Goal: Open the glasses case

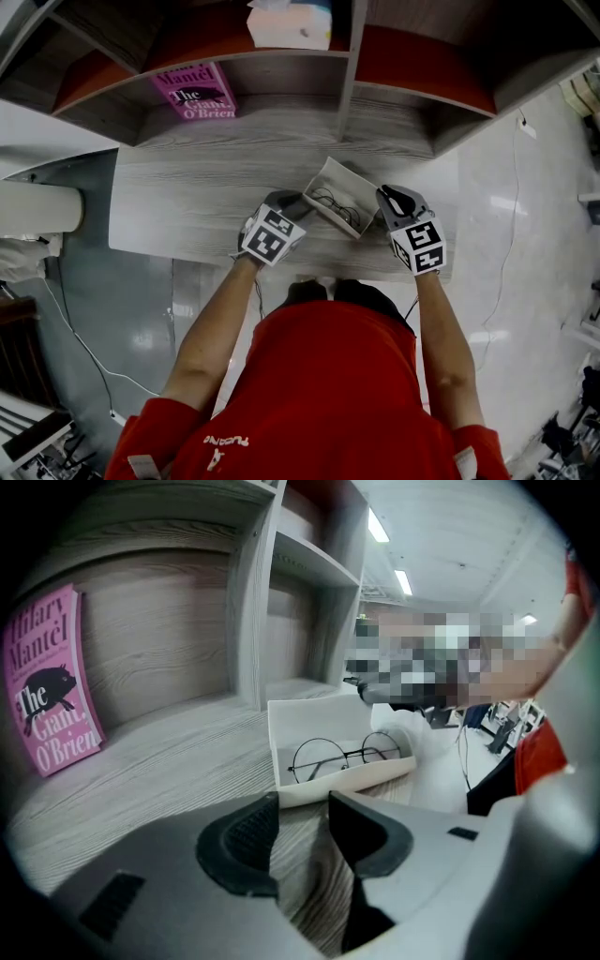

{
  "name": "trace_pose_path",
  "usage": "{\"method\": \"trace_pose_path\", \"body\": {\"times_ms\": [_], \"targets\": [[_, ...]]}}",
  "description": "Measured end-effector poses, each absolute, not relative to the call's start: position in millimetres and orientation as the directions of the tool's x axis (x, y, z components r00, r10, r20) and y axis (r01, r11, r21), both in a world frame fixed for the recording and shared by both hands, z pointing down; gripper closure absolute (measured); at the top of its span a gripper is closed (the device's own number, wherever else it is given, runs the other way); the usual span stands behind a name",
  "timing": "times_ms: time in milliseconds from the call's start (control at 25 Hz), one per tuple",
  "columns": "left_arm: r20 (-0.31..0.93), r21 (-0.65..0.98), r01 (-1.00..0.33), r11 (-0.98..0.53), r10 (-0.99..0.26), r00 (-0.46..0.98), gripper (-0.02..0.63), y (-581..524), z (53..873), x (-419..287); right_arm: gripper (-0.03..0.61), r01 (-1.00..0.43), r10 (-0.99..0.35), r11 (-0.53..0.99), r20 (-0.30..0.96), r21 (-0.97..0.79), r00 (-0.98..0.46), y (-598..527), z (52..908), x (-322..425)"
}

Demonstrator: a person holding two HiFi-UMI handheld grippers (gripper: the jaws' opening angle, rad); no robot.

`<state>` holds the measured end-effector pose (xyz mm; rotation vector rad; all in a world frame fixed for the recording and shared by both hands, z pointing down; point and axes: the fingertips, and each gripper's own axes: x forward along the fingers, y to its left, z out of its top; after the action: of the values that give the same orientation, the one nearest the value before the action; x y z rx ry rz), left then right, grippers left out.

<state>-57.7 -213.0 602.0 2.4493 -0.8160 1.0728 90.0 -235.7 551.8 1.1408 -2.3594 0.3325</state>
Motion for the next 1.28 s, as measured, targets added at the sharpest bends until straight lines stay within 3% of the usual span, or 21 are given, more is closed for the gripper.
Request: {"method": "trace_pose_path", "body": {"times_ms": [440,640,1000,1280], "targets": [[0.732,0.104,-0.655,-0.748,-0.388,0.559,0.454,-210.1,588.3,-67.1,0.532,-0.765,-0.669,0.644,0.487,0.002,-0.562,-228.4,534.8,85.2],[0.671,0.095,-0.682,-0.725,-0.46,0.581,0.456,-218.7,560.5,-66.1,0.543,-0.77,-0.693,0.638,0.427,-0.009,-0.58,-232.1,511.6,83.1],[0.377,0.066,-0.72,-0.691,-0.651,0.659,0.544,-237.8,451.4,-48.4,0.571,-0.763,-0.739,0.646,0.25,0.001,-0.625,-240.8,431.9,68.0],[0.128,0.044,-0.738,-0.673,-0.729,0.672,0.584,-232.1,365.0,-41.7,0.572,-0.756,-0.753,0.654,0.088,-0.006,-0.652,-228.1,361.5,57.6]]}}
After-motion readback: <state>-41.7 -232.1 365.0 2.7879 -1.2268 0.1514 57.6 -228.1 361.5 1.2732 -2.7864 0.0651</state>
